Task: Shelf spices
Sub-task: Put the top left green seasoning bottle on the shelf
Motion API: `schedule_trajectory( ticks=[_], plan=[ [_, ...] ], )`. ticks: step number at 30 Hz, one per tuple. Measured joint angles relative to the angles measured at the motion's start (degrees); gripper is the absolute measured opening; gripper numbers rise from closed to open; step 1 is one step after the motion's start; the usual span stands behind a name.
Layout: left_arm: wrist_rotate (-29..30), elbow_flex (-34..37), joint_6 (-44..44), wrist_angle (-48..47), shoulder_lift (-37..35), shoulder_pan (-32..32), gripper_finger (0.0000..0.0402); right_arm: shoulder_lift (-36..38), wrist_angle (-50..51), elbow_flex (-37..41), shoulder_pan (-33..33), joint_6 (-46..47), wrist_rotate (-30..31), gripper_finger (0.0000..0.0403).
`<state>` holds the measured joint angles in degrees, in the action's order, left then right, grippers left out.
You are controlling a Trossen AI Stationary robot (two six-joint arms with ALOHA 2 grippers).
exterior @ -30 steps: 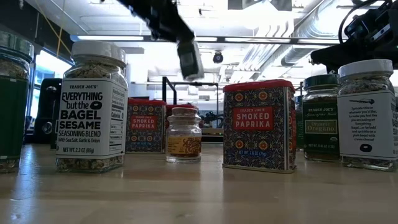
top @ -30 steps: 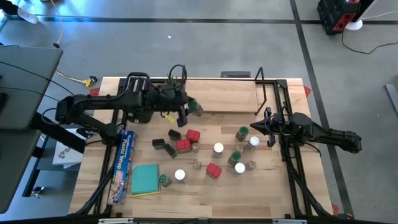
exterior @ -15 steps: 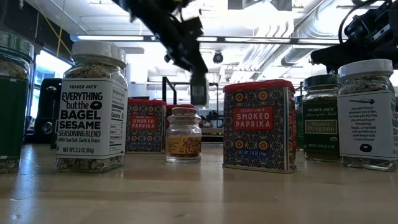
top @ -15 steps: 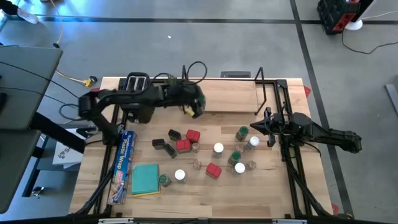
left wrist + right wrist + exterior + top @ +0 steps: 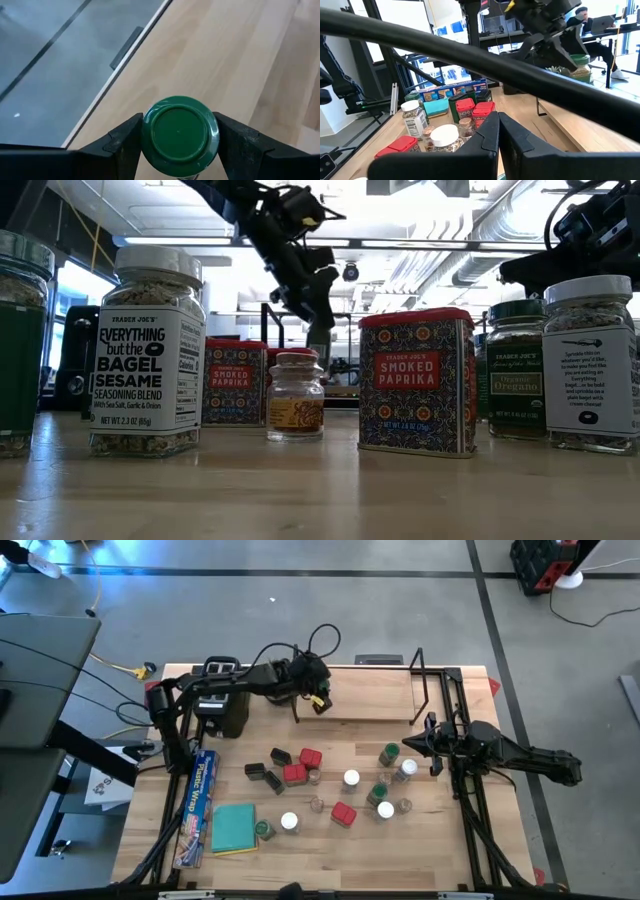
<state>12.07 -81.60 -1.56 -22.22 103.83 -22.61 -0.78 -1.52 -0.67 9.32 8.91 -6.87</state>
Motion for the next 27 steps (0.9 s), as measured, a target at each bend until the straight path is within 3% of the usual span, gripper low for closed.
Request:
schedule_trajectory(
  ticks=[11,19,27],
  plan=[
    [-4.5,0.0,0.9,-0.1,0.0,-3.0,0.0239,0.0,0.0,0.0,0.0,0.0,0.0,0.0],
    [-4.6,0.0,-0.7,-0.8,-0.5,-3.0,0.0254,0.0,0.0,0.0,0.0,0.0,0.0,0.0],
    [-0.8,-0.1,-6.1,-4.6,-7.0,-2.7,0.0254,0.0,0.0,0.0,0.0,0.0,0.0,0.0]
  ],
)
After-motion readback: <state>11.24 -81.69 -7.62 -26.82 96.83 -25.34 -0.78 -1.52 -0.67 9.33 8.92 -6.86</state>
